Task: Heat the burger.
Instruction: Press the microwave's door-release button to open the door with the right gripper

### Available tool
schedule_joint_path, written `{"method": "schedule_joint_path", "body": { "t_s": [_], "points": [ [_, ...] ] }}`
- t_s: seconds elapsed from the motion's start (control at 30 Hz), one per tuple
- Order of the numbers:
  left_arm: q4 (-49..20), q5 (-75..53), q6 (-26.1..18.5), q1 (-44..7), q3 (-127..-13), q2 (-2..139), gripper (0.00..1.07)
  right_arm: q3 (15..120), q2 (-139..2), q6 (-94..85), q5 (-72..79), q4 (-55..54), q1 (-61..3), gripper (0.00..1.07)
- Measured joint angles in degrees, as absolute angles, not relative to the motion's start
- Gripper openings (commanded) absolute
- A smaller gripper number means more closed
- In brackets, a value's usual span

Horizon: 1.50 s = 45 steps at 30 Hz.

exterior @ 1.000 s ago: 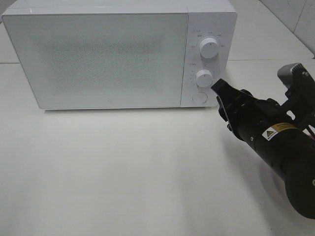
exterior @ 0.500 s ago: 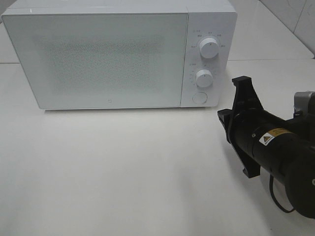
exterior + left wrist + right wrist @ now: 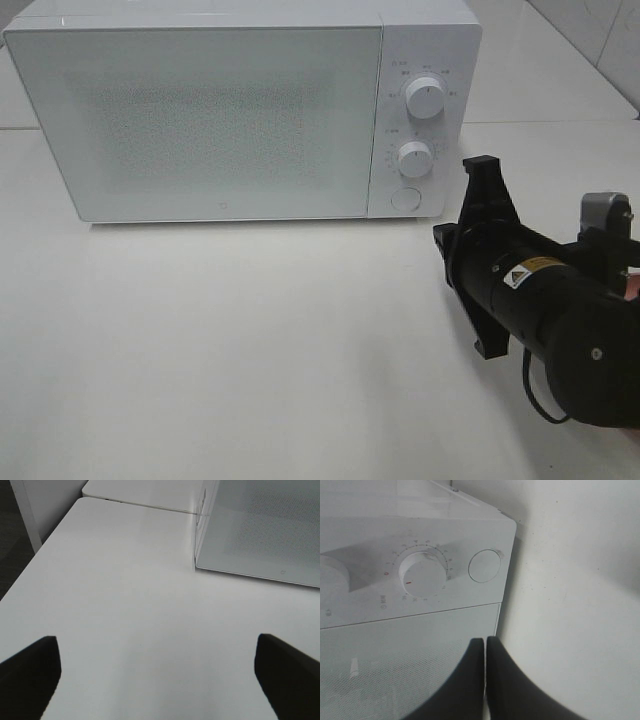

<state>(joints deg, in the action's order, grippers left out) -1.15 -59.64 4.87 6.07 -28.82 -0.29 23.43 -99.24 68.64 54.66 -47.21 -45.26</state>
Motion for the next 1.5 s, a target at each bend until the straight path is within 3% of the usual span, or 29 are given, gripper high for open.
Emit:
{"method": "schedule_joint_path", "body": {
  "t_s": [1.5],
  "points": [
    [-1.1,-59.6,4.9,6.1,-28.8,-0.3,0.98,42.1,-117.3,72.1,50.9,-37.7,-34.3,0.0]
  ]
}}
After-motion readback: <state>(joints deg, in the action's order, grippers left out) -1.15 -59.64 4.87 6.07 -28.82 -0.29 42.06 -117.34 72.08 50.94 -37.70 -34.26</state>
